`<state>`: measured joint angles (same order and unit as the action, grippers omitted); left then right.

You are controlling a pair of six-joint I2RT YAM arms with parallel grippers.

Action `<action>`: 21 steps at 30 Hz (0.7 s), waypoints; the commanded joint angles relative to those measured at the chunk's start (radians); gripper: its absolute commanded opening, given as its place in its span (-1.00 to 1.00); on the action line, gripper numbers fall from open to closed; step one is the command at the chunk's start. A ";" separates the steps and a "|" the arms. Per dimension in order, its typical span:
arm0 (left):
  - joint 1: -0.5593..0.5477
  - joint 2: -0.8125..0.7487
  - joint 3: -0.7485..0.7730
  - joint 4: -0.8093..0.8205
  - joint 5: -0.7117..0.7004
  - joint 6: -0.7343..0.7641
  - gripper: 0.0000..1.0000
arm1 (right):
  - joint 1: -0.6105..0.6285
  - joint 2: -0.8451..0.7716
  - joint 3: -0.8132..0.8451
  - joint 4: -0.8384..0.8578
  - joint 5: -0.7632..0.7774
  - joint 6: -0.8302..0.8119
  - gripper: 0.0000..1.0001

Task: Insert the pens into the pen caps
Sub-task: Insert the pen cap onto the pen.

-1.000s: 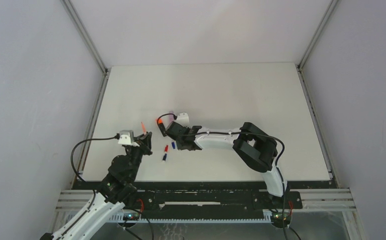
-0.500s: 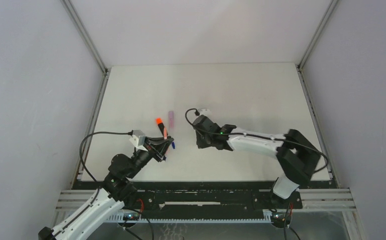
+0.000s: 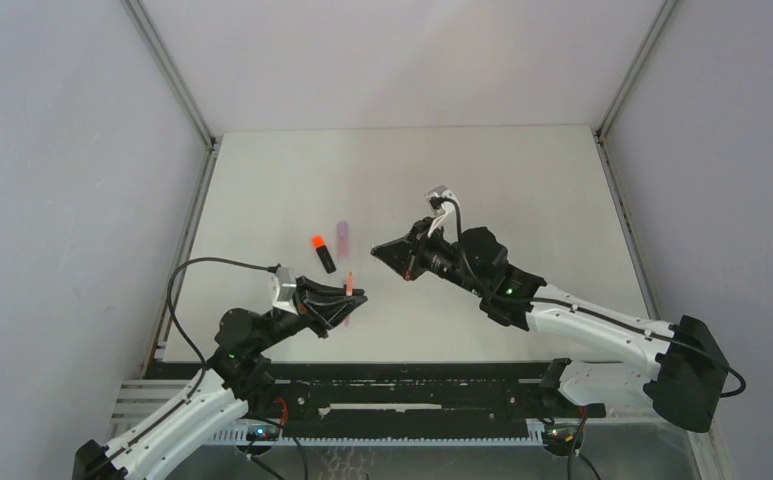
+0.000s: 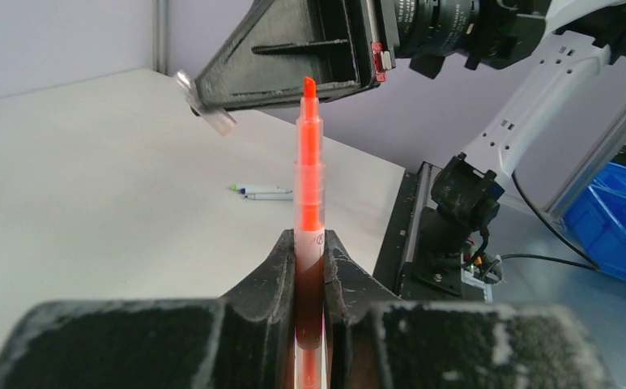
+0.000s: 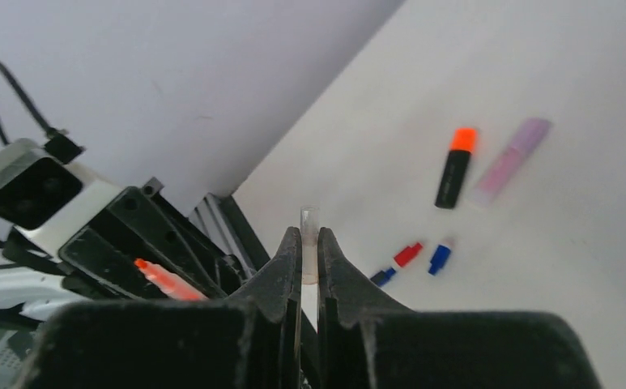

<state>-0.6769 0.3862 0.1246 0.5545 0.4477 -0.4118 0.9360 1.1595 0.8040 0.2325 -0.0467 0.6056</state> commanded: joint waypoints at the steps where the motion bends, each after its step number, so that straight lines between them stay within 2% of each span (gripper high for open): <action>1: -0.011 -0.001 -0.022 0.062 0.044 -0.012 -1.00 | 0.009 -0.013 -0.028 0.299 -0.093 0.018 -1.00; 8: -0.015 0.008 -0.020 0.063 0.042 -0.007 -1.00 | 0.034 0.014 -0.029 0.419 -0.176 0.018 -1.00; 21: -0.017 0.007 -0.022 0.064 0.039 -0.004 -1.00 | 0.064 0.042 -0.028 0.459 -0.213 -0.003 -1.00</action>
<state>-0.6899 0.3912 0.1246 0.5671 0.4763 -0.4110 0.9924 1.1938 0.7673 0.6243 -0.2390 0.6159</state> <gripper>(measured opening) 0.157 0.019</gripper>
